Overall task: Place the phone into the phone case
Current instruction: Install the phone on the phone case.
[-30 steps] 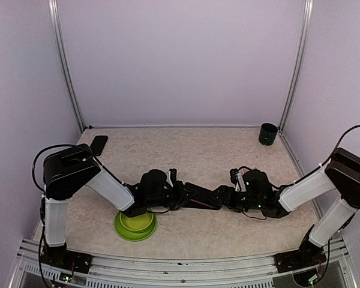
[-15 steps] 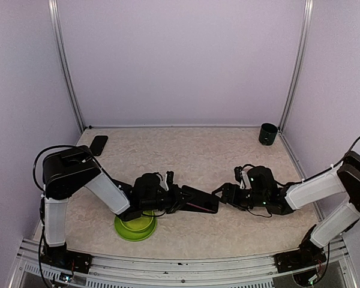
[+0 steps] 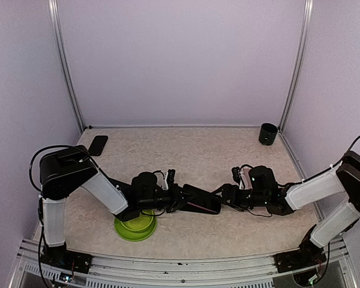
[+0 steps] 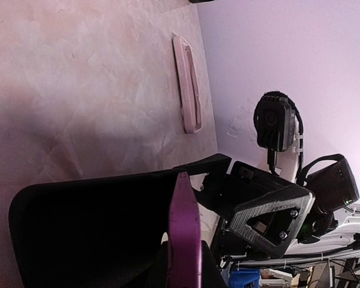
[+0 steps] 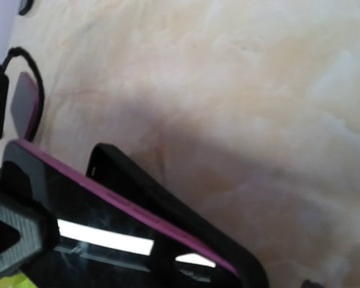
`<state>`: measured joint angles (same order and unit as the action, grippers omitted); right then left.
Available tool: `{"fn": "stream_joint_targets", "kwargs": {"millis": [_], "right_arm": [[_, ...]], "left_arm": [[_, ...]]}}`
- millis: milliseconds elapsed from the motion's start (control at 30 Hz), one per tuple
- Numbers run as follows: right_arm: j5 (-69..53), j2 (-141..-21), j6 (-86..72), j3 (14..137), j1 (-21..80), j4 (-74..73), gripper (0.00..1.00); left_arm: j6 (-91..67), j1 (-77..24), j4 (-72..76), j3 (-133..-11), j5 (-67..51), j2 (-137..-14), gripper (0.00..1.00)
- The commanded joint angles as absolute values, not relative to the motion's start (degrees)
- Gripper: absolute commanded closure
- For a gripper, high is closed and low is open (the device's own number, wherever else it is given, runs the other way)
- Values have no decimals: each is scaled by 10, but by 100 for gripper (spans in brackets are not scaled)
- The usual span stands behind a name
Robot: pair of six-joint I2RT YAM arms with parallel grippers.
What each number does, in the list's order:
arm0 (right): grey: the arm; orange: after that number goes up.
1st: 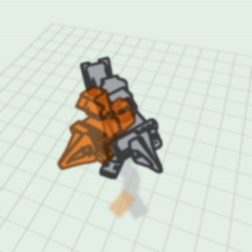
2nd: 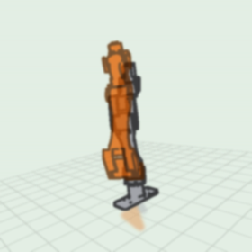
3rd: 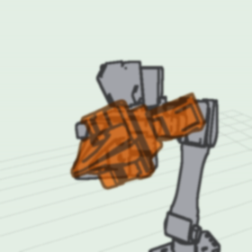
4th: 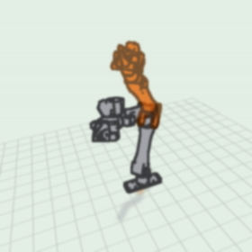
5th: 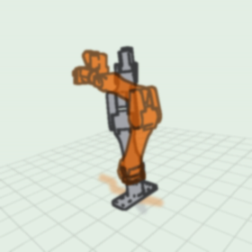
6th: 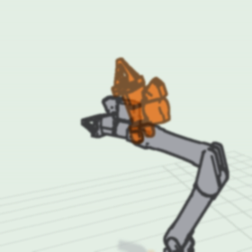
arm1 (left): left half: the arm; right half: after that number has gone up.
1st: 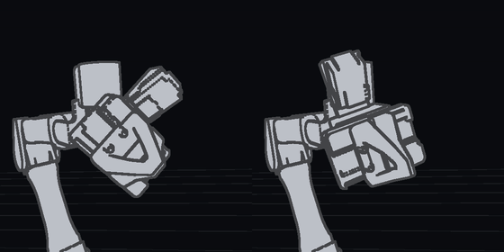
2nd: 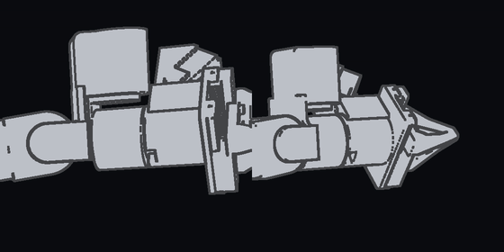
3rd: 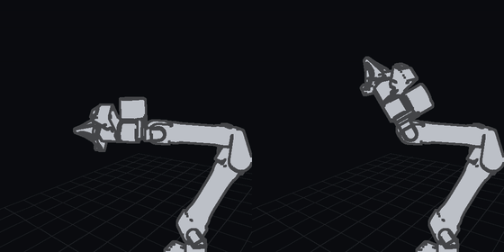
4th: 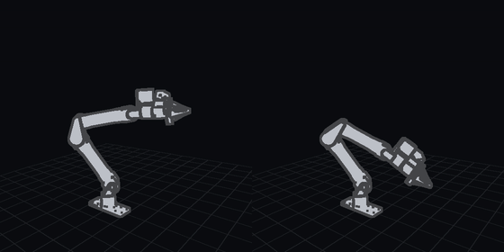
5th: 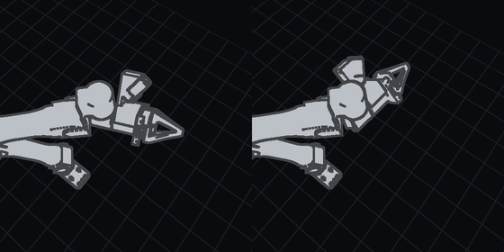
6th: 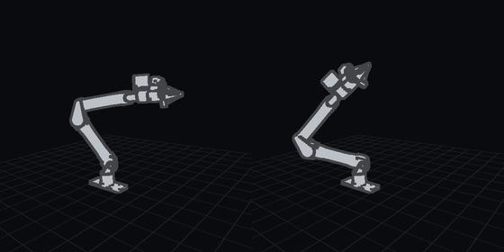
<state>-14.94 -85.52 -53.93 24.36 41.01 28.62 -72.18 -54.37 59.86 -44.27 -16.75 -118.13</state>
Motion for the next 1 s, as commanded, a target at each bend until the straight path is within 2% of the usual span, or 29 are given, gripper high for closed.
{"fn": "stream_joint_targets", "kwargs": {"millis": [0, 667, 967], "right_arm": [[-190, -863, -530, 234, 403, 332, 14], [-294, -900, -572, 228, 403, 488, 20], [-322, -927, -600, 218, 403, 559, 30]], "left_arm": [[-707, -544, 667, -446, -183, -1140, 100], [-722, -555, 717, -452, -194, -1162, 100], [-728, -559, 716, -461, -201, -1176, 100]]}}
